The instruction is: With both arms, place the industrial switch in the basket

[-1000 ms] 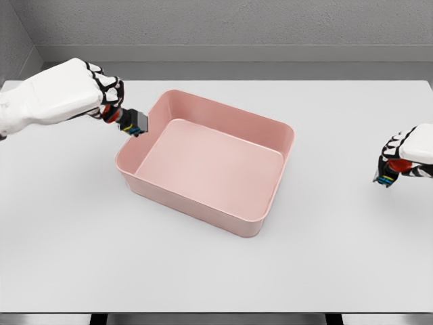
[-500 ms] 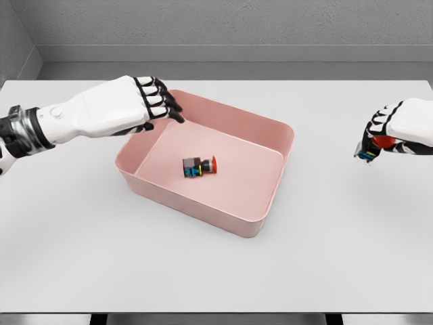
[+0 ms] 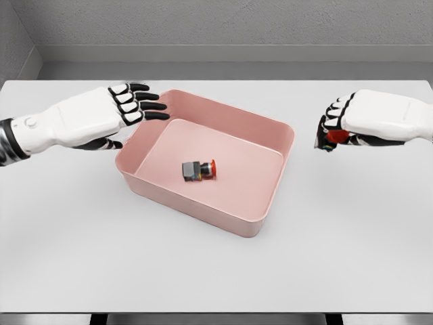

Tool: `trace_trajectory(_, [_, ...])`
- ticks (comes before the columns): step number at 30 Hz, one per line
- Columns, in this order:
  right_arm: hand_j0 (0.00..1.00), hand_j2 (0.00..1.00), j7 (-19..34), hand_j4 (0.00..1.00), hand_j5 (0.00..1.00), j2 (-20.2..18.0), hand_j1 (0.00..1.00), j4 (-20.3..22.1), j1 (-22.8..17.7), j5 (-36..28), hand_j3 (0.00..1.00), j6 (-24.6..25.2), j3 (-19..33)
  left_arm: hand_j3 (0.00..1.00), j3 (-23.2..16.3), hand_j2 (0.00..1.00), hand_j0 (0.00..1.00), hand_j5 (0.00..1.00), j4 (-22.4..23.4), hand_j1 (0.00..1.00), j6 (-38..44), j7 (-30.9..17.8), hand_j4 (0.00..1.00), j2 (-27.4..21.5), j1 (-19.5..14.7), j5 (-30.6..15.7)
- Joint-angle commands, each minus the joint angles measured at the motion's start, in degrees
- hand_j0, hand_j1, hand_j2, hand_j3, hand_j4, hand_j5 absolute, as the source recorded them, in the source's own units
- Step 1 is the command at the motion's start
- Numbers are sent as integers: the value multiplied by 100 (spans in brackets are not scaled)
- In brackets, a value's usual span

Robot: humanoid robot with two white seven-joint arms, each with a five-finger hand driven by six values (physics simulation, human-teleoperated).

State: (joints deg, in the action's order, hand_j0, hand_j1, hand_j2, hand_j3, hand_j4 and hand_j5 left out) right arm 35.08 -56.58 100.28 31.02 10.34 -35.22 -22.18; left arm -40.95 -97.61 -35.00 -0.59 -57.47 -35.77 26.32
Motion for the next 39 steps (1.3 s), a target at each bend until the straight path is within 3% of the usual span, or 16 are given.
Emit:
trace_trajectory(1, [48,48,-8,48,48,121,48,9,17,-41,48,22,-190,100,17,100,100,100,-4,100,0,6,100,-352,0,-258])
trace_trajectory(10, [48,48,-8,48,48,560,48,9,580,-41,48,22,-638,100,70,100,100,100,75,100,0,-2,100,-1029,624,-399])
trace_trajectory(14, [48,48,-8,48,48,982,48,17,967,-41,48,22,-946,100,70,100,100,100,339,100,0,-37,100,-1047,624,-390])
trace_trajectory(18, [48,48,-8,48,48,1272,48,9,1072,-32,48,22,-1191,100,70,100,100,100,427,100,0,-38,100,-1047,615,-382])
trace_trajectory(28, [48,48,-8,48,48,1738,48,9,1327,-32,48,33,-1728,100,70,100,100,100,585,100,0,-38,100,-1038,607,-390])
trace_trajectory(33, [49,49,-8,49,49,1826,49,9,1354,-24,49,42,-1763,100,61,100,100,100,585,100,0,-38,100,-1021,607,-390])
trace_trajectory(34, [62,62,-8,62,62,1826,62,9,1362,-24,62,50,-1763,100,61,100,100,100,585,100,0,-38,100,-1012,607,-390])
trace_trajectory(35, [100,100,-8,100,100,1826,100,9,1354,-24,100,322,-1755,100,61,100,100,100,585,100,0,-38,100,-1003,607,-382])
trace_trajectory(39, [100,100,-8,100,100,1765,100,0,1354,-24,100,472,-1711,100,61,100,100,100,585,100,0,-38,100,-994,607,-382])
